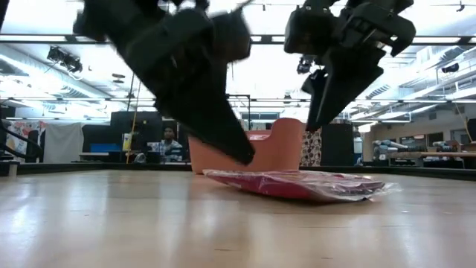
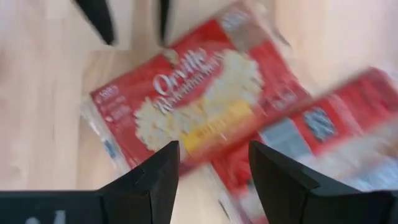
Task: Sort popcorn bags into baskets
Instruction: Put the red popcorn bag into the orange bin
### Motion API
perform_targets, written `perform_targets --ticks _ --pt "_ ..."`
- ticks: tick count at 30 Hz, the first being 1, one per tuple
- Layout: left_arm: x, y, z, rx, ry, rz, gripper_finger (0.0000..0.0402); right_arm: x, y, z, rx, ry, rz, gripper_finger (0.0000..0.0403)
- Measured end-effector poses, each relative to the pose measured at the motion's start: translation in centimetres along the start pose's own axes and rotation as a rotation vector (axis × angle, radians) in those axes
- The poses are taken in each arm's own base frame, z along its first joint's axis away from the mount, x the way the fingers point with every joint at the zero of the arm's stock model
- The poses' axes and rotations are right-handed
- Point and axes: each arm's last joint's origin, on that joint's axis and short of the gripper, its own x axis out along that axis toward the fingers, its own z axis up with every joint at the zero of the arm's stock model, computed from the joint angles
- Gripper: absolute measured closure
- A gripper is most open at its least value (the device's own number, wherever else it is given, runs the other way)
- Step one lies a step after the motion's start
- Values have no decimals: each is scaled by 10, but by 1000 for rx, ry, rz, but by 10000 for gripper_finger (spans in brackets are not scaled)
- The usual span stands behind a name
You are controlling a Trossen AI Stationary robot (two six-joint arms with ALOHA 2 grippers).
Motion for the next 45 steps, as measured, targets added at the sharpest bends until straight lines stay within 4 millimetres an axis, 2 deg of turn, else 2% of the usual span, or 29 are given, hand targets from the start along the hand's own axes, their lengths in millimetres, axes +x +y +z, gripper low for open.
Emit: perform_targets --ticks 5,10,14,20,23,37,41,45 --pt "-8 -11 19 317 10 113 222 -27 -4 -5 15 1 -73 206" --pt "-8 -8 17 584 54 143 225 -55 -6 -4 59 -77 -110 206" --pt "-8 -2 15 718 106 163 225 -67 -7 -4 120 -128 -129 206" --pt "-1 10 21 760 108 112 225 -70 -6 -4 163 -143 -135 206" --pt "6 15 17 797 139 106 225 -68 -5 -5 168 -136 -134 206" --pt "18 20 10 829 173 54 228 -68 0 -5 179 -148 -142 206" --pt "24 20 7 829 178 67 249 -68 0 -5 202 -156 -138 206" --pt "25 19 5 831 178 67 302 -68 3 -5 209 -161 -129 206"
